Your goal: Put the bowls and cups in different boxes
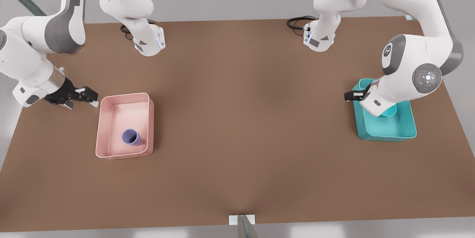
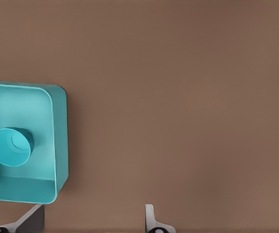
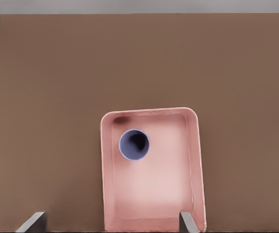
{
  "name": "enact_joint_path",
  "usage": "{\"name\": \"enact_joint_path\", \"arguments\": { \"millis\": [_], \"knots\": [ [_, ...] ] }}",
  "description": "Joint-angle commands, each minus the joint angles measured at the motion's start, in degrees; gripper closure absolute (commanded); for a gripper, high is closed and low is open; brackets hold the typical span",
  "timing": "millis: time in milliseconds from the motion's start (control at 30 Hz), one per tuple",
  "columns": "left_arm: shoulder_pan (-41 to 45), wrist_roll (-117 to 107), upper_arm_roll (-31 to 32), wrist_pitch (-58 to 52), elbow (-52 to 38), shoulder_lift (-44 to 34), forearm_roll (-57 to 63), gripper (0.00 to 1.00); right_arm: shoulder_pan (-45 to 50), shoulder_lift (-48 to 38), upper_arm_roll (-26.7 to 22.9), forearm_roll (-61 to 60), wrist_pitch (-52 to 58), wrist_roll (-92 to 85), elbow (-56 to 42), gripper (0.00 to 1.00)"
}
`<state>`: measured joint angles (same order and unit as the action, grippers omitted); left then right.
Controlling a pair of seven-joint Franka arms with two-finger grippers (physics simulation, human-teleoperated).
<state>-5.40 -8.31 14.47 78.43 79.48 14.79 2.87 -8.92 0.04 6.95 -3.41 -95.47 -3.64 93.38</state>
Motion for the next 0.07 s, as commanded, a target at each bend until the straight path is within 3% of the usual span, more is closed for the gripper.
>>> {"name": "enact_joint_path", "arguments": {
  "millis": [0,33],
  "knots": [
    [0.04,-0.04,0.03,-0.03,-0.02,-0.02,0.03,0.00,-0.58,-0.57,0.08,-0.46,13.38,13.84,-0.56,0.00],
    [0.04,0.04,0.03,-0.03,-0.02,-0.02,0.03,0.00,-0.58,-0.57,0.08,-0.46,13.38,13.84,-0.56,0.00]
  ]
}}
